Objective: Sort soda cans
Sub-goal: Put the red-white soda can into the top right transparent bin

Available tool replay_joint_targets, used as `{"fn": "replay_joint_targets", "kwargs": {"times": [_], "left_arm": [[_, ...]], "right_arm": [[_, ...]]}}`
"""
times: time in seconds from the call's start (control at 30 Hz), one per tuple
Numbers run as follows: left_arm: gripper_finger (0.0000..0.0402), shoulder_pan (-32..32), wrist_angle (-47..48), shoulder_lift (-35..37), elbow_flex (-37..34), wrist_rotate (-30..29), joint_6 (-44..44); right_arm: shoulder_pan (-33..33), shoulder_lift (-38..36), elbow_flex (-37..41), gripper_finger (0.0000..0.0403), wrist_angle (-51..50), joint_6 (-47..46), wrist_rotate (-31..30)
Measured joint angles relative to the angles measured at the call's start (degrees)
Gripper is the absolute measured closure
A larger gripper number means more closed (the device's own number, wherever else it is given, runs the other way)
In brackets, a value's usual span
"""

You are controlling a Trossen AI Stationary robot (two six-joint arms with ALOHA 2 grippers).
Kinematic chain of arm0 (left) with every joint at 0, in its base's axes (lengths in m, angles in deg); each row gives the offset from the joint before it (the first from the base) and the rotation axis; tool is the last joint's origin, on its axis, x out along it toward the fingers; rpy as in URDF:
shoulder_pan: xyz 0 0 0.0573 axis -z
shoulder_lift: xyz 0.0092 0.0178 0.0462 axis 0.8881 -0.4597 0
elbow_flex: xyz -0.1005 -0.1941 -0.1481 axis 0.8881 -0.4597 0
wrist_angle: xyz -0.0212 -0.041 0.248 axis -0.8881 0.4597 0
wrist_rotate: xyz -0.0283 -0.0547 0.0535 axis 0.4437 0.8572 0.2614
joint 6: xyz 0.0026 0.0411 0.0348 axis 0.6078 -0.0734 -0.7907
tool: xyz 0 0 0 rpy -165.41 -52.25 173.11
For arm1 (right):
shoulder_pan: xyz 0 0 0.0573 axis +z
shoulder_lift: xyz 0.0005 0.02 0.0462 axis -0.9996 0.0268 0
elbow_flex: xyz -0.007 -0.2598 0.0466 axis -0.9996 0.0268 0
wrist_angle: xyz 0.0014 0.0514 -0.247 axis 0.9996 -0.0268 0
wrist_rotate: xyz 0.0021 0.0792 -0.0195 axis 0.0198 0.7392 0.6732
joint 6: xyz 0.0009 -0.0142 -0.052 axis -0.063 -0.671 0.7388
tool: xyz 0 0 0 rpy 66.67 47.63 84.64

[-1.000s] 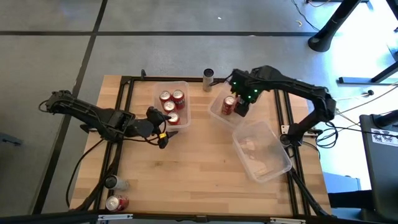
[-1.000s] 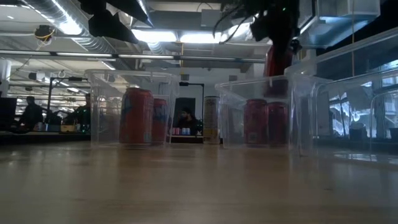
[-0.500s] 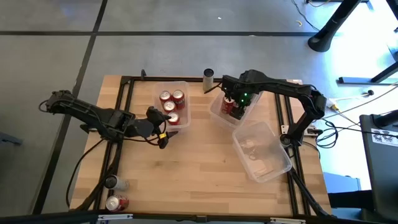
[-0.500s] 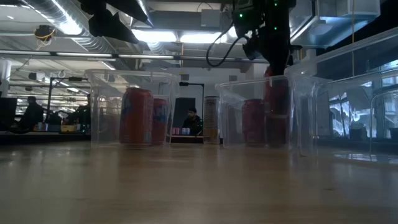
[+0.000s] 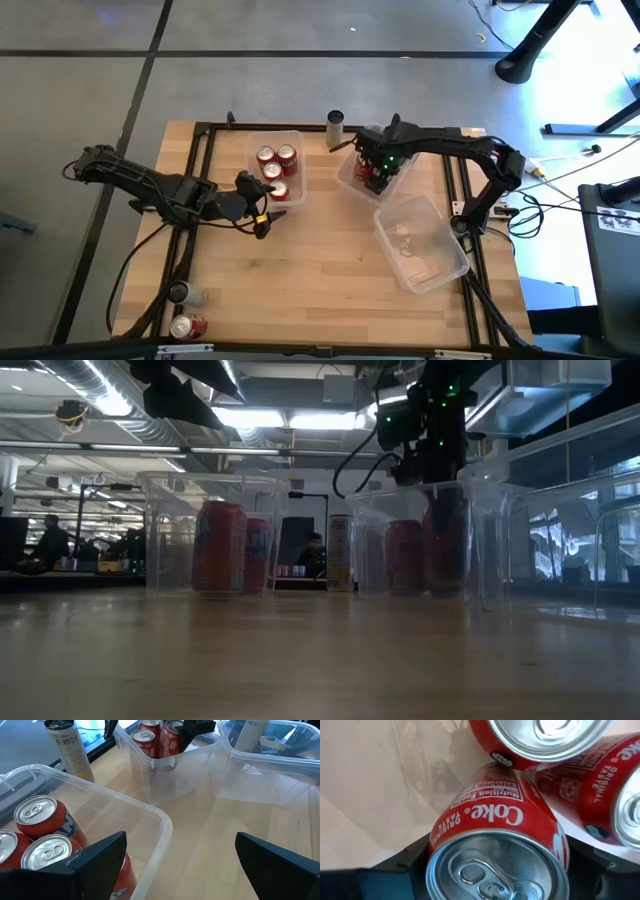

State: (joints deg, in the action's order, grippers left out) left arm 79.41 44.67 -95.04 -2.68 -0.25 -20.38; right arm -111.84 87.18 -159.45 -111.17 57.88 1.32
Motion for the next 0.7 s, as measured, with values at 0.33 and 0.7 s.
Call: {"fn": "replay_joint_targets", "kwargs": {"times": [0.33,0.7], "left_arm": [[0.0039,0.0,0.0,0.0,0.0,0.02,0.24],[0.0039,0.0,0.0,0.0,0.0,0.02,0.26]], "right_arm": [[-1.14,0.04,5.08,0.01,5.72,0.44,-0.63],[-1.05,0.35,4.42,0.0024,6.11,2.77,-1.14]]}}
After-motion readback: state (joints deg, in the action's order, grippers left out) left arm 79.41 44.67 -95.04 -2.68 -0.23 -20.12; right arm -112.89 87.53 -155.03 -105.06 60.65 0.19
